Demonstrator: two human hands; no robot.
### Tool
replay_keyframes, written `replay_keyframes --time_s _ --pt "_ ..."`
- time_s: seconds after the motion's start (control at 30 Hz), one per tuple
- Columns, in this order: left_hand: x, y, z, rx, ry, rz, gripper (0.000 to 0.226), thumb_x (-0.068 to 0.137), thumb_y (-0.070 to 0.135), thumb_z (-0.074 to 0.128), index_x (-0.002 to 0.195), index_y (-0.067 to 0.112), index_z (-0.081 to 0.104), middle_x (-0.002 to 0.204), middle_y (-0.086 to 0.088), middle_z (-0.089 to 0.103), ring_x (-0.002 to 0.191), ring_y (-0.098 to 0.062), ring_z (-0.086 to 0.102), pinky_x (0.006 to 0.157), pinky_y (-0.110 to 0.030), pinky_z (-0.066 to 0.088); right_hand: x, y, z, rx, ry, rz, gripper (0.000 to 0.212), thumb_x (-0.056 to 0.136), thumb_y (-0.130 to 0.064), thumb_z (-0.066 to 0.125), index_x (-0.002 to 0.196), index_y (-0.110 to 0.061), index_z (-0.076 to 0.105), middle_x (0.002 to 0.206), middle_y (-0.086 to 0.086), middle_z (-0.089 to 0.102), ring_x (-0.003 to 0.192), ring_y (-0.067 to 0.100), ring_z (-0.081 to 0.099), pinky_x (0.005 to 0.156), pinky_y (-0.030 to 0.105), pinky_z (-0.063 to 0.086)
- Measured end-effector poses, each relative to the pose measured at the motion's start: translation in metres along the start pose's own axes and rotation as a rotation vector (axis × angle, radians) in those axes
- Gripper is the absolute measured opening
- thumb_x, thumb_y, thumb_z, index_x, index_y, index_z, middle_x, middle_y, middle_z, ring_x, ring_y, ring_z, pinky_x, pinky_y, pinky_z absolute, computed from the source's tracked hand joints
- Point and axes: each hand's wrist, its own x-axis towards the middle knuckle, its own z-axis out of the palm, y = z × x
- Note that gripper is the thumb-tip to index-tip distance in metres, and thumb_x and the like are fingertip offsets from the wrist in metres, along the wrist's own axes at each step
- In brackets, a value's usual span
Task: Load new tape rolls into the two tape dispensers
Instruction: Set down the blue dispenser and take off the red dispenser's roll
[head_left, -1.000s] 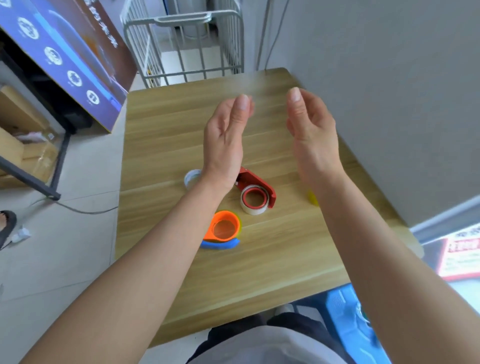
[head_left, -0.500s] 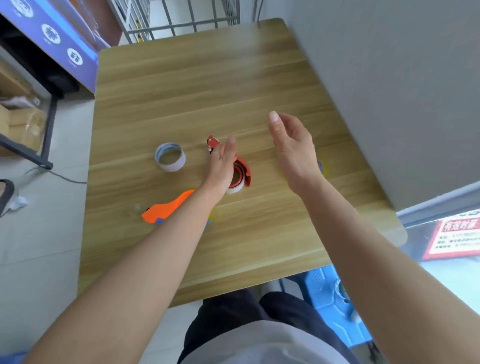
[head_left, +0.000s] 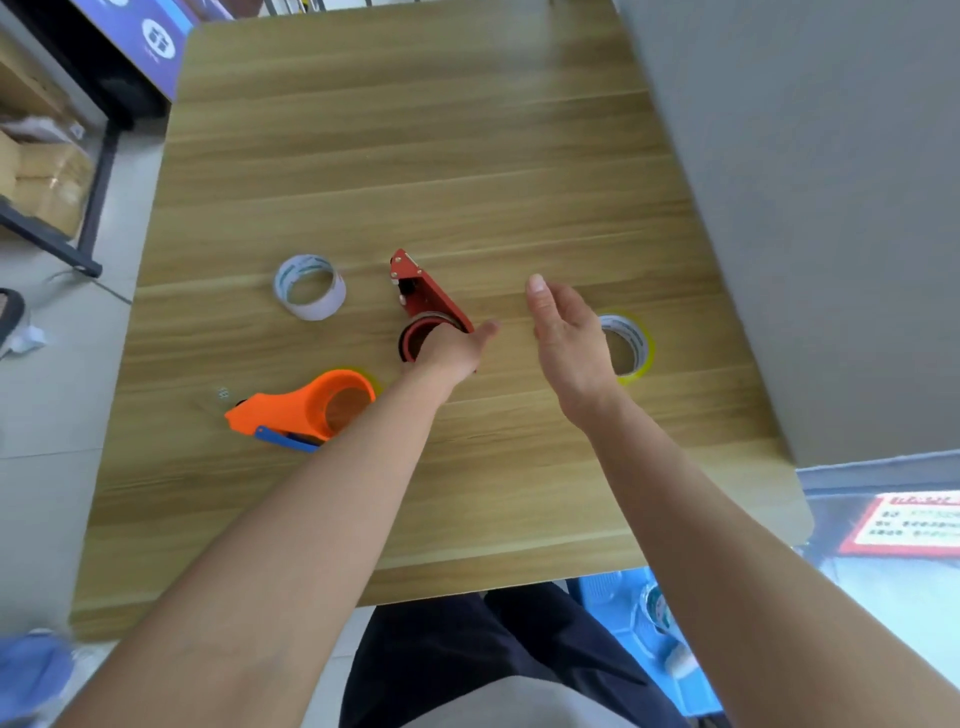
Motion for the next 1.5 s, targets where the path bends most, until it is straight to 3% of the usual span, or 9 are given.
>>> replay_keyframes --time_s 0.17,0.27,0.43,0.67,0.83,0.97,1.23,1.37,1.5 --pt "0.000 -0.008 -0.006 -0.014 0.109 -0.019 0.016 0.080 0.028 0.052 0.071 0.014 0.055 0.083 -0.008 0.064 0.096 -0.035 0.060 0.101 -0.048 0.041 0.006 0.000 0.004 -0.010 -0.025 -0.001 0.039 0.095 -0.048 0.046 0.111 -0.015 0.060 0.083 -0.021 0.052 0.076 -0.006 0.051 0.069 0.005 0.041" --pt "-0.009 -0.008 -0.018 -0.189 0.118 0.007 0.016 0.086 0.024 0.048 0.090 0.011 0.057 0.105 -0.014 0.065 0.089 -0.028 0.057 0.087 -0.033 0.043 0.007 -0.006 0.008 -0.017 -0.068 0.041 0.045 0.093 -0.049 0.050 0.119 -0.013 0.060 0.095 -0.017 0.059 0.090 -0.001 0.054 0.067 0.000 0.038" --pt "-0.043 0.001 -0.035 -0.089 0.107 0.200 0.028 0.089 0.019 0.040 0.101 0.002 0.058 0.089 -0.014 0.060 0.093 -0.038 0.058 0.065 -0.033 0.041 0.008 -0.028 0.018 -0.007 -0.170 0.290 0.083 0.079 -0.064 0.059 0.140 -0.010 0.042 0.138 0.003 0.050 0.122 0.021 0.049 0.106 0.039 0.040" --pt "-0.084 0.010 -0.060 0.302 0.156 0.557 0.028 0.089 0.015 0.042 0.112 0.004 0.050 0.124 -0.020 0.052 0.118 -0.036 0.045 0.102 -0.044 0.030 0.005 -0.068 0.041 0.126 -0.265 0.416 0.050 0.072 -0.044 0.077 0.107 -0.011 0.065 0.101 0.005 0.071 0.093 0.021 0.066 0.081 0.039 0.055" --pt "-0.099 0.014 -0.102 0.146 -0.089 0.555 0.006 0.076 0.018 0.055 0.082 0.016 0.053 0.081 -0.003 0.055 0.085 -0.026 0.052 0.076 -0.033 0.037 -0.003 -0.089 0.045 0.150 -0.229 0.342 0.009 0.074 -0.018 0.073 0.077 -0.012 0.067 0.073 0.005 0.066 0.070 0.021 0.063 0.078 0.041 0.055" --pt "-0.103 0.016 -0.135 0.040 -0.311 0.507 0.017 0.064 0.027 0.049 0.075 0.014 0.052 0.081 -0.004 0.049 0.080 -0.017 0.045 0.075 -0.034 0.034 -0.010 -0.098 0.049 0.138 -0.262 0.291 0.008 0.076 -0.017 0.071 0.080 -0.012 0.068 0.075 0.004 0.068 0.073 0.020 0.063 0.079 0.036 0.052" --pt "-0.088 0.009 -0.150 0.145 -0.340 0.568 0.012 0.078 0.016 0.064 0.089 0.019 0.066 0.088 0.001 0.066 0.088 -0.016 0.059 0.086 -0.031 0.045 -0.018 -0.105 0.054 0.040 -0.305 0.229 0.035 0.074 -0.020 0.074 0.102 0.001 0.068 0.089 0.015 0.069 0.078 0.027 0.064 0.080 0.041 0.055" --pt "-0.079 -0.002 -0.153 0.467 -0.092 0.637 0.029 0.068 0.031 0.076 0.080 0.031 0.049 0.071 0.018 0.047 0.093 -0.021 0.045 0.081 -0.031 0.034 -0.022 -0.108 0.055 0.005 -0.360 0.213 0.034 0.075 -0.023 0.073 0.101 -0.001 0.068 0.090 0.013 0.070 0.077 0.023 0.064 0.077 0.036 0.052" --pt "-0.071 -0.009 -0.161 0.399 0.111 0.768 0.018 0.073 0.018 0.072 0.081 0.019 0.056 0.076 0.006 0.047 0.086 -0.028 0.055 0.071 -0.031 0.036 -0.023 -0.110 0.057 0.075 -0.356 0.213 0.035 0.078 -0.029 0.071 0.103 -0.005 0.067 0.089 0.011 0.070 0.084 0.024 0.063 0.083 0.038 0.050"
